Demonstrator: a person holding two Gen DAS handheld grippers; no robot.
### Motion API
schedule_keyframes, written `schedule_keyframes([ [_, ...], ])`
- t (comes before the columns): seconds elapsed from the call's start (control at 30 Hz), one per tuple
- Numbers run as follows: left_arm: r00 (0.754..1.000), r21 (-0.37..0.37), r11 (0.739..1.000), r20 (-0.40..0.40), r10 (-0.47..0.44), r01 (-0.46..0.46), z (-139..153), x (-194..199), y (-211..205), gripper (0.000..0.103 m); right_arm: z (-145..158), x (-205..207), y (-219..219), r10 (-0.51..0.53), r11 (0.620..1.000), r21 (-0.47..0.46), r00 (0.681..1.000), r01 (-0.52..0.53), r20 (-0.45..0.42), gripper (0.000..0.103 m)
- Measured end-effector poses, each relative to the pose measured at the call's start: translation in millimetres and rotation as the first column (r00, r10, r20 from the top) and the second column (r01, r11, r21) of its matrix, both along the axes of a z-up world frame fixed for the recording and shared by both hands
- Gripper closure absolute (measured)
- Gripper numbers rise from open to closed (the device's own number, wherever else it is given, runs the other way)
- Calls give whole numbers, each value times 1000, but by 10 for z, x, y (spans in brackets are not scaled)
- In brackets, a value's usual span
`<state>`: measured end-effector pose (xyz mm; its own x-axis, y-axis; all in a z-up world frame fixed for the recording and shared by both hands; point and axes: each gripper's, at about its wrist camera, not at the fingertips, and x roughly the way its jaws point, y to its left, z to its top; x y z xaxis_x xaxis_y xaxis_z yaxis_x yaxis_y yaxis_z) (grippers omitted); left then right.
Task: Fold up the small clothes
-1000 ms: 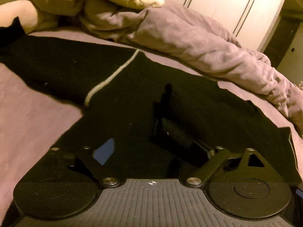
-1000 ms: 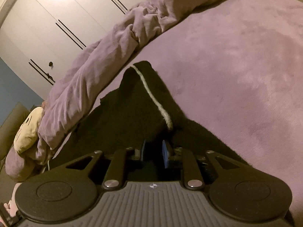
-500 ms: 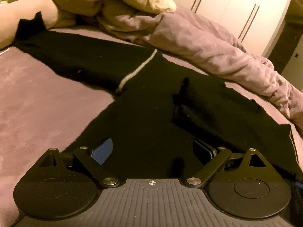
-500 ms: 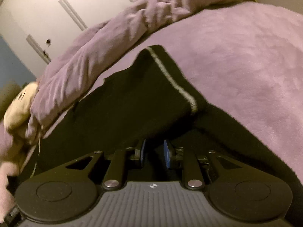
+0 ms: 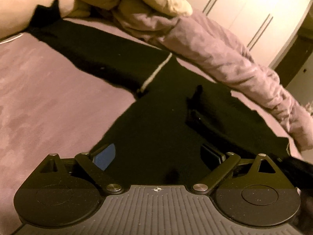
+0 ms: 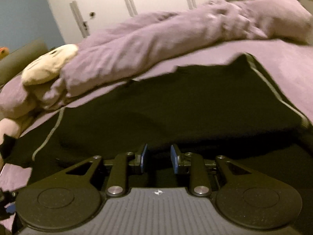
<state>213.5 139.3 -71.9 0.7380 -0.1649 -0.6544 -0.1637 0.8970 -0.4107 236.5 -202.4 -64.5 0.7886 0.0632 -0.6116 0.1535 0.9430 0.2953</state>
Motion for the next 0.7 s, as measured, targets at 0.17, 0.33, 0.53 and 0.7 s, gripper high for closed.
schedule_keyframes([
  [0.17,998,65,996,-23,57,-55,62,-255,139,2,7,374,411,133,990,-56,991,-133,2,76],
  [0.33,987,82,988,-79,138,-132,5,-369,374,2,-81,598,636,143,989,-41,989,-144,-25,76],
  [0.53,975,71,977,-87,207,-201,22,-289,639,2,-306,527,858,261,958,-110,963,-267,-64,72],
  [0.7,972,30,974,-60,226,-224,23,-61,890,2,-167,183,533,101,982,-162,995,-96,22,43],
])
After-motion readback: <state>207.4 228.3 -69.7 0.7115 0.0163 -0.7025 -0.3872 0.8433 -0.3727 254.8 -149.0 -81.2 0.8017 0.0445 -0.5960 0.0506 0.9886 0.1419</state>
